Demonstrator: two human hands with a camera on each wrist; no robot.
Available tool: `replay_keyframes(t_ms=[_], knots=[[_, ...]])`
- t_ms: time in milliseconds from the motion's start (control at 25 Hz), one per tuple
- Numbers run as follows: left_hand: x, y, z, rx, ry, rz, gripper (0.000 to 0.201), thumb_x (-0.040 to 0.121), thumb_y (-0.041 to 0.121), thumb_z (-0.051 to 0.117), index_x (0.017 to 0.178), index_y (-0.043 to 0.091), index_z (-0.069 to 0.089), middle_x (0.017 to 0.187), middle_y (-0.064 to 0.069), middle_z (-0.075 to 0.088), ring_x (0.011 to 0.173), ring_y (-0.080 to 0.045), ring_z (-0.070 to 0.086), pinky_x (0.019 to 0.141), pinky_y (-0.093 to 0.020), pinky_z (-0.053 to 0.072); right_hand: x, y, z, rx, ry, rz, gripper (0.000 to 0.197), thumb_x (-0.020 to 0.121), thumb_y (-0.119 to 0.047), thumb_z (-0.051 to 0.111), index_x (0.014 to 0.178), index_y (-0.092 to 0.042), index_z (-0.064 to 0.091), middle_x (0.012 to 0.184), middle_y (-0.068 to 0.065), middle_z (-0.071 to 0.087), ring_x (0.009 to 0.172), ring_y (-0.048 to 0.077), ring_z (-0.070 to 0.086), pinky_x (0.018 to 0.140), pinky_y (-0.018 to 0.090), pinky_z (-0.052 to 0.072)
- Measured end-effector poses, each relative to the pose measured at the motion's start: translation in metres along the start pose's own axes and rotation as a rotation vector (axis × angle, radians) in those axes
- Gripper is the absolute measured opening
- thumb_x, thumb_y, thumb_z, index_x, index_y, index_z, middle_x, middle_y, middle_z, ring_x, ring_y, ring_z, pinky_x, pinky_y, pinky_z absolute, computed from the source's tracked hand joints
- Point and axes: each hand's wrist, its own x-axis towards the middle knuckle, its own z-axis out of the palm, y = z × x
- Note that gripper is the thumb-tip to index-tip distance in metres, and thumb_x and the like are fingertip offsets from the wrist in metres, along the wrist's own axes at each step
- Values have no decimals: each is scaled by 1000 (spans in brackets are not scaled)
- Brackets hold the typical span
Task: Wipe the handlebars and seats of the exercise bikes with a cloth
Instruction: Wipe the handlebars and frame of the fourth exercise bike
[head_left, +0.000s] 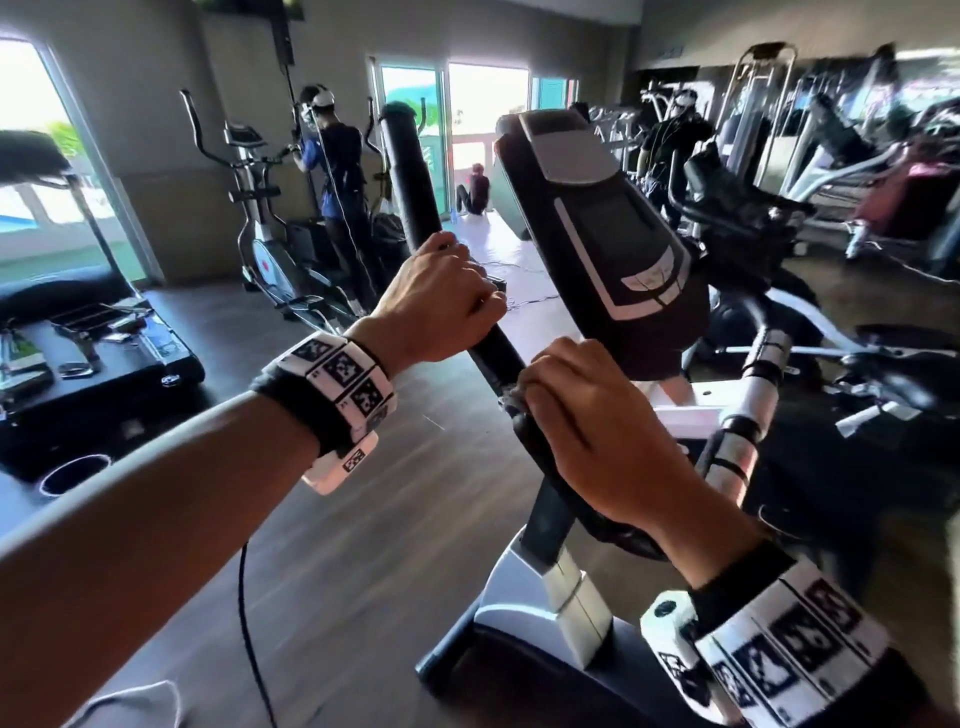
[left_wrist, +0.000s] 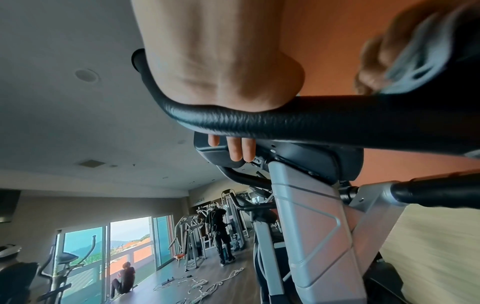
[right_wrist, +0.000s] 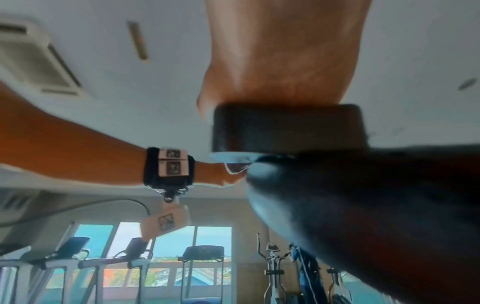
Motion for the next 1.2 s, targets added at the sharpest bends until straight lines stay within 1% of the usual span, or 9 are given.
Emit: replay_keyframes(t_ms=[80,240,360,520,680,840,960,1080,1200], knots=[[1,0,3,-32,38,-5,50,95,36,31,60,15,61,70,0,70,77,-27,58,99,-41,39,-2,-2,1,34,-66,-62,30,106,-22,38,99,-9,64,100,1,58,99,21,50,92,33,42],[1,1,4,-78,72,-34,53,92,36,32,61,11,66,67,-4,69,78,-28,57,101,-39,36,0,0,0,12,4,67,28,106,-20,39,99,-9,64,99,1,58,98,21,51,91,40,44],[0,3,4,-105,99,-38,53,91,35,34,61,8,67,65,-6,67,77,-30,56,99,-39,35,-3,-4,1,44,-51,-41,29,106,-20,39,98,-9,65,100,0,59,98,18,50,92,29,39],[-1,3,5,-144,114,-50,52,91,35,34,60,8,66,65,-5,67,75,-29,56,97,-45,40,3,5,-1,47,-3,96,29,106,-21,39,95,-10,63,96,0,59,96,21,53,89,41,44],[-1,4,6,-152,128,-62,51,92,33,34,60,8,66,66,-4,66,76,-29,56,98,-44,40,1,4,0,71,-89,-62,33,106,-21,38,99,-5,65,100,4,60,99,23,53,91,36,42],[-1,3,8,-155,127,-63,50,92,33,35,61,8,65,66,-4,65,76,-29,55,99,-43,39,1,7,-2,56,-4,61,31,105,-20,38,100,-7,66,100,2,61,100,21,54,91,42,44],[-1,3,10,-163,169,-68,47,92,31,37,58,10,62,65,-3,65,75,-29,55,99,-42,39,0,-3,-1,99,-99,-99,30,105,-18,40,95,-7,67,100,1,61,102,22,54,91,36,44],[-1,1,11,-166,176,-48,45,92,30,39,58,10,61,64,-3,64,74,-28,54,98,-40,38,6,4,-3,119,-61,-16,30,105,-18,40,98,-8,67,99,0,61,98,22,55,89,42,45],[-1,1,11,-163,180,-67,45,92,29,39,58,9,61,65,-5,65,74,-30,55,99,-41,39,-2,-1,1,54,-42,13,32,106,-20,40,108,-8,69,110,1,64,109,19,56,96,39,45]])
